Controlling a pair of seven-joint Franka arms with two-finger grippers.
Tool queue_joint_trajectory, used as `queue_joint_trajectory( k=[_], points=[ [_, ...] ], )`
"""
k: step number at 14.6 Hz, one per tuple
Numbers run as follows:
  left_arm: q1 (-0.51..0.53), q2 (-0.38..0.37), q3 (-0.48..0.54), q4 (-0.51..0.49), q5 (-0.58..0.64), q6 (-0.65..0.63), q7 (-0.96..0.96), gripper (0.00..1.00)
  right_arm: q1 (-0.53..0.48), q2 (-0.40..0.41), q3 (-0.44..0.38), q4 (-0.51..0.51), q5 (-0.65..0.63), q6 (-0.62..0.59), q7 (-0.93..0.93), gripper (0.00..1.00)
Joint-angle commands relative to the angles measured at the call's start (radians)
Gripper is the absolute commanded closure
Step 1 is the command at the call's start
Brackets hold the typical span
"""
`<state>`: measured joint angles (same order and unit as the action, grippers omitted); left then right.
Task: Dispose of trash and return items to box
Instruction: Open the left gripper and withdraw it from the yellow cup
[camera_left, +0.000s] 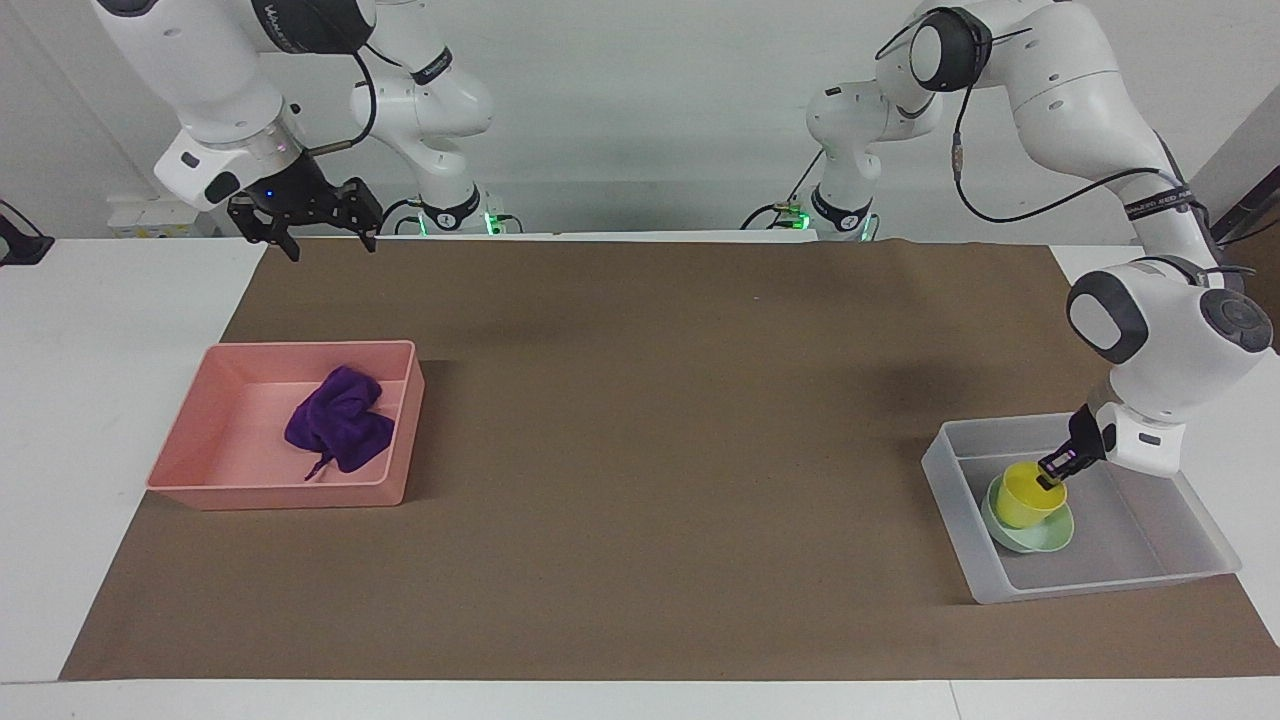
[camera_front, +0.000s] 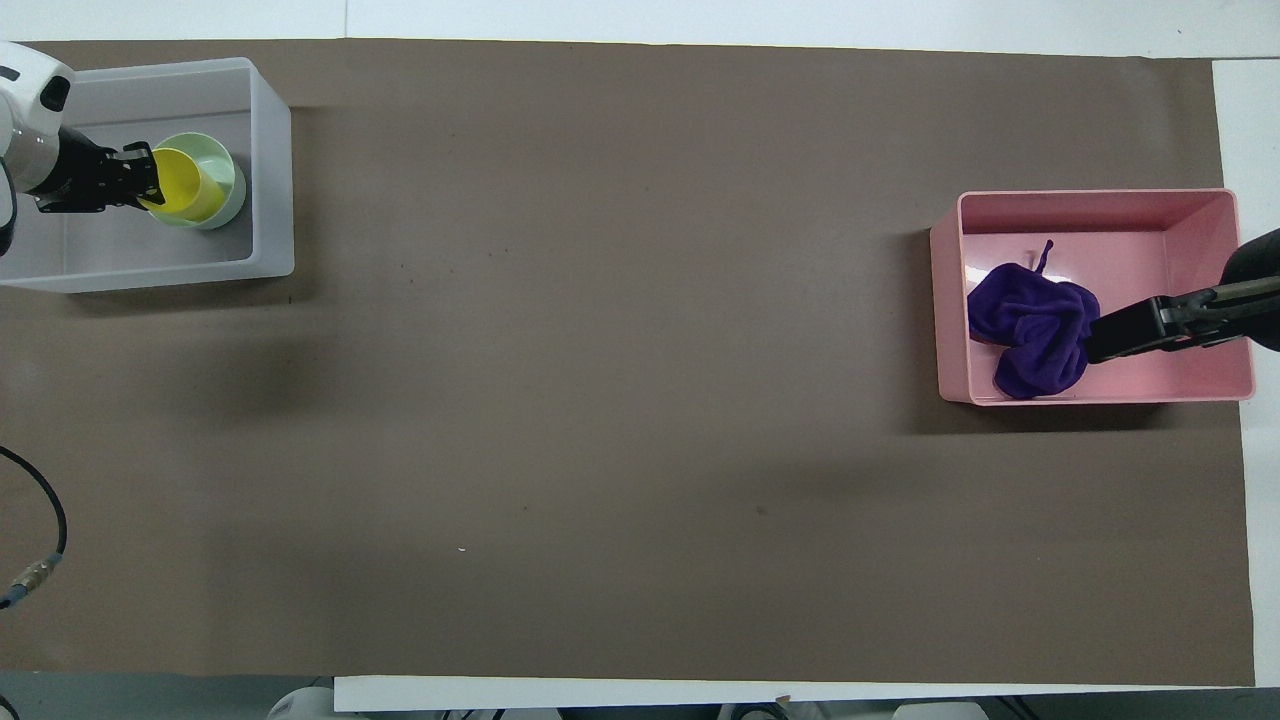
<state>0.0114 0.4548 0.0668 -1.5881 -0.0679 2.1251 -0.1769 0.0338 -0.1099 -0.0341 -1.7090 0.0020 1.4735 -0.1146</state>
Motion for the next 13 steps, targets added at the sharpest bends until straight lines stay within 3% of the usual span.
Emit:
queue_joint_trajectory(
  k=[1, 4, 8, 9, 13],
  points=[
    [-0.005, -0.089, -0.004, 0.030, 0.005, -0.111, 0.020, 0.00, -0.009, -0.010, 0.005, -0.021, -0.016, 0.016, 0.009, 0.01],
    [-0.050, -0.221, -0.005, 0.030, 0.055, -0.298, 0.020, 0.00, -0.011, -0.014, 0.002, -0.035, -0.008, 0.016, 0.013, 0.00],
    [-0.094, -0.447, -0.016, -0.071, 0.059, -0.461, 0.057, 0.00, -0.011, -0.019, 0.002, -0.040, -0.008, 0.019, 0.009, 0.00],
    [-0.115, -0.474, -0.015, -0.084, 0.057, -0.468, 0.085, 0.00, -0.011, -0.019, 0.002, -0.040, -0.008, 0.021, 0.006, 0.00],
    [-0.149, -0.466, -0.015, -0.069, 0.060, -0.448, 0.137, 0.00, -0.011, -0.019, 0.002, -0.043, -0.008, 0.021, -0.002, 0.00]
  ],
)
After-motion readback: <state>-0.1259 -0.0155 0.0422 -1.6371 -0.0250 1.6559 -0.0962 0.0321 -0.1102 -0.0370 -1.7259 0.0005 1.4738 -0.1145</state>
